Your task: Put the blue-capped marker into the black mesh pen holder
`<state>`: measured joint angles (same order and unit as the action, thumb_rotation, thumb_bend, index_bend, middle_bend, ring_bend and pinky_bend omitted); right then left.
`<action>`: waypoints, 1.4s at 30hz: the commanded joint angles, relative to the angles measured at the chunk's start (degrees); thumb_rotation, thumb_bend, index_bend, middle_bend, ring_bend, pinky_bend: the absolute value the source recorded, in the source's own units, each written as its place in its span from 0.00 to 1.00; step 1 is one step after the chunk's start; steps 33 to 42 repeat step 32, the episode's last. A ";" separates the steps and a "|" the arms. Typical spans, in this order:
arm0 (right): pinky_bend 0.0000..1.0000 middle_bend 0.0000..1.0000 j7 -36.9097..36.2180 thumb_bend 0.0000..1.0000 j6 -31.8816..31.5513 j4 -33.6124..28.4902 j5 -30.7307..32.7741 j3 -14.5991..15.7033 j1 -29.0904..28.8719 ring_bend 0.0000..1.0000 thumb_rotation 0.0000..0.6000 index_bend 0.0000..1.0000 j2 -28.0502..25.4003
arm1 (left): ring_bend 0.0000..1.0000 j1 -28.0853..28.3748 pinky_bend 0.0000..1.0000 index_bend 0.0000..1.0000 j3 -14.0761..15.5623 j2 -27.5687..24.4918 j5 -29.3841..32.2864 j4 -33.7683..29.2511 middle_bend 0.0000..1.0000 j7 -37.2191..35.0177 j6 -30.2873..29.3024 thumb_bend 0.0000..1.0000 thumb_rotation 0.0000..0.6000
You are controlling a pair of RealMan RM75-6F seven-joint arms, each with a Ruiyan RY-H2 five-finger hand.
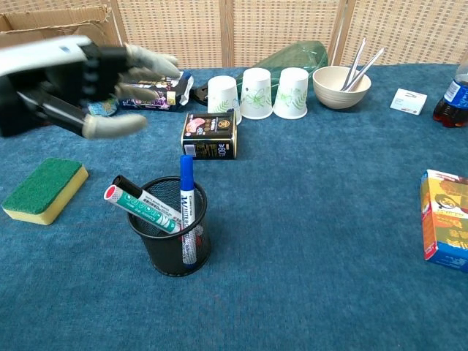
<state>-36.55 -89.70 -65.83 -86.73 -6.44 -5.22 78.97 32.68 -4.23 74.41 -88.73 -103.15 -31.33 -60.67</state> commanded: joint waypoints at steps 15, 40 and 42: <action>0.33 0.14 12.08 0.00 1.08 -1.33 1.32 -0.05 0.30 0.08 1.00 0.12 -2.40 | 0.00 -16.06 0.10 0.29 6.56 -14.14 3.01 2.97 0.00 23.96 -16.71 0.42 1.00; 0.19 0.09 33.43 0.00 7.94 -25.90 8.25 1.26 1.79 0.00 1.00 0.13 -16.73 | 0.00 -22.12 0.09 0.29 8.65 -11.31 -1.93 5.69 0.00 32.35 -22.75 0.42 1.00; 0.19 0.09 33.43 0.00 7.94 -25.90 8.25 1.26 1.79 0.00 1.00 0.13 -16.73 | 0.00 -22.12 0.09 0.29 8.65 -11.31 -1.93 5.69 0.00 32.35 -22.75 0.42 1.00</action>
